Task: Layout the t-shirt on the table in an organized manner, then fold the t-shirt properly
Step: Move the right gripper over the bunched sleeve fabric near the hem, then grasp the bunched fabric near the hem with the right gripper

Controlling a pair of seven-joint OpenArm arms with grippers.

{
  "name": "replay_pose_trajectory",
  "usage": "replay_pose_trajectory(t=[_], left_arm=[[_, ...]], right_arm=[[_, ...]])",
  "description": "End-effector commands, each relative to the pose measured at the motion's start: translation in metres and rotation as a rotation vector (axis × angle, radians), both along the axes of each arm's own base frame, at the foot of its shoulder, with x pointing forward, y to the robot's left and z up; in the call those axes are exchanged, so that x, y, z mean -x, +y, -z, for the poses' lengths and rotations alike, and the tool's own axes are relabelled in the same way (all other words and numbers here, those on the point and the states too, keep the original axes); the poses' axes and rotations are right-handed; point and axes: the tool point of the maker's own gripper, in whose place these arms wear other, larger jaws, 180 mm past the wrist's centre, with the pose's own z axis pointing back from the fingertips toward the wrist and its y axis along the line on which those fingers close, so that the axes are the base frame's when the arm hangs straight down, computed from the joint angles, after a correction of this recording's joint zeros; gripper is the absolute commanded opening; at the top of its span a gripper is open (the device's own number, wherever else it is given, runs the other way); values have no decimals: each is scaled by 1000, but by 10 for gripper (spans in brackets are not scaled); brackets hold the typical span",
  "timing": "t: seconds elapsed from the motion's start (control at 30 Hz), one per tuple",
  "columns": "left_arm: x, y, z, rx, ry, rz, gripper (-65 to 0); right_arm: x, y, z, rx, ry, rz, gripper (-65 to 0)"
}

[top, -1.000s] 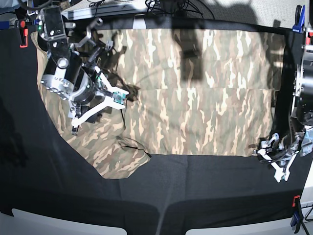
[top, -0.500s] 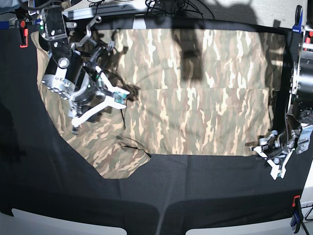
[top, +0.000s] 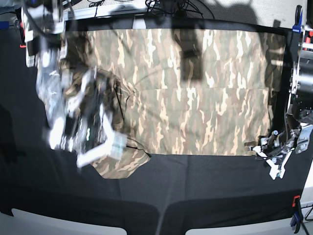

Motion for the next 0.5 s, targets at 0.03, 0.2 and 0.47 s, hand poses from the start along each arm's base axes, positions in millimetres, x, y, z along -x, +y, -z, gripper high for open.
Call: replay_pose_trajectory(t=[0.03, 0.2, 0.47], left_arm=[[-15, 4, -20, -3, -47, -5, -650], [-15, 4, -20, -3, -47, -4, -650], [-15, 4, -19, -3, -46, -4, -650]], right_arm=[[-28, -2, -16, -43, -18, -6, -381], [-62, 11, 18, -125, 151, -33, -381], [-73, 53, 58, -120, 279, -122, -393]])
